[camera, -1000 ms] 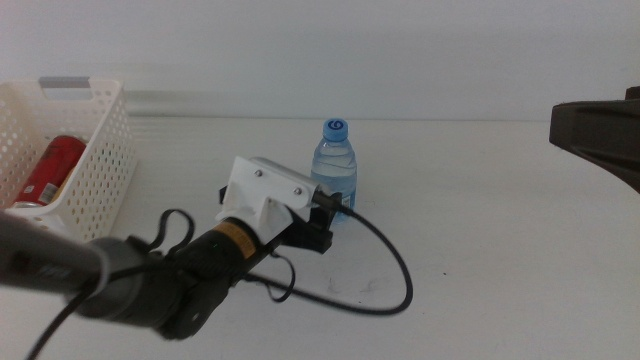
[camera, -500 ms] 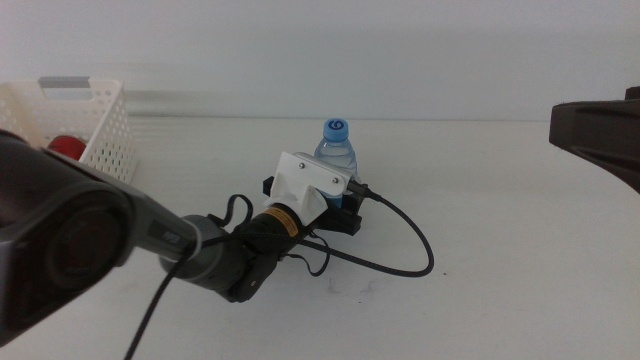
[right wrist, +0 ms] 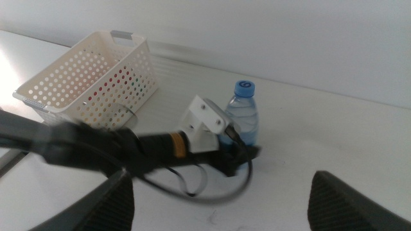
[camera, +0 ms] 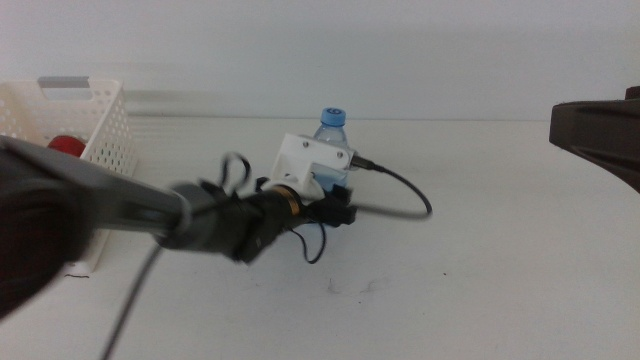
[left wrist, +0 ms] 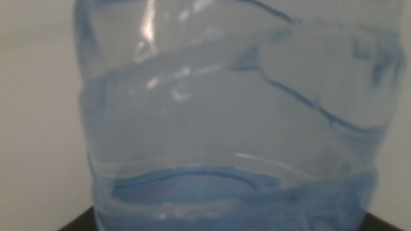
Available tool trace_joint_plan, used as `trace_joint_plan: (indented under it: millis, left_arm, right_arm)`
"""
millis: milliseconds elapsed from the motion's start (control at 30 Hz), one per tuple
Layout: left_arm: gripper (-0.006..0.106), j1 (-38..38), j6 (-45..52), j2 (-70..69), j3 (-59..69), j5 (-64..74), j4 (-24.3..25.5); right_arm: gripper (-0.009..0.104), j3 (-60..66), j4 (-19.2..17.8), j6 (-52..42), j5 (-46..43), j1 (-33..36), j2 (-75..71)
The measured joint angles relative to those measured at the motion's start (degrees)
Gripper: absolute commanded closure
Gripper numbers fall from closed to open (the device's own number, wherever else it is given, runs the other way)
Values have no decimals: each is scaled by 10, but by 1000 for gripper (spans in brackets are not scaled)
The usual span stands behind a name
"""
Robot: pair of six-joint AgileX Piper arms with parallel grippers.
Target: Use arms to grab the bottles and put them into the dustbin to the left of the table.
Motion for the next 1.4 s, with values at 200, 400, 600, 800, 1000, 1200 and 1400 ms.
trace_joint_plan:
  millis: [200,400,600,800,1000,1200,1400]
  left_arm:
    - [102,7,13,-215,6,453,-21]
    - [102,112,106,-325,-59,694,-38]
    - [102,284,209,-326,-155,813,-60]
    - [102,439,297,-299,-206,834,-124]
    - [97,474,330,-233,-208,811,-151]
    - [64,474,332,-155,-208,782,-174]
    - [6,474,335,-115,-210,753,-184]
  right_arm:
    - [4,0,0,0,0,0,0]
    - [4,0,0,0,0,0,0]
    - [4,0,0,0,0,0,0]
    - [4,0,0,0,0,0,0]
    - [4,0,0,0,0,0,0]
    - [4,0,0,0,0,0,0]
    - [4,0,0,0,0,0,0]
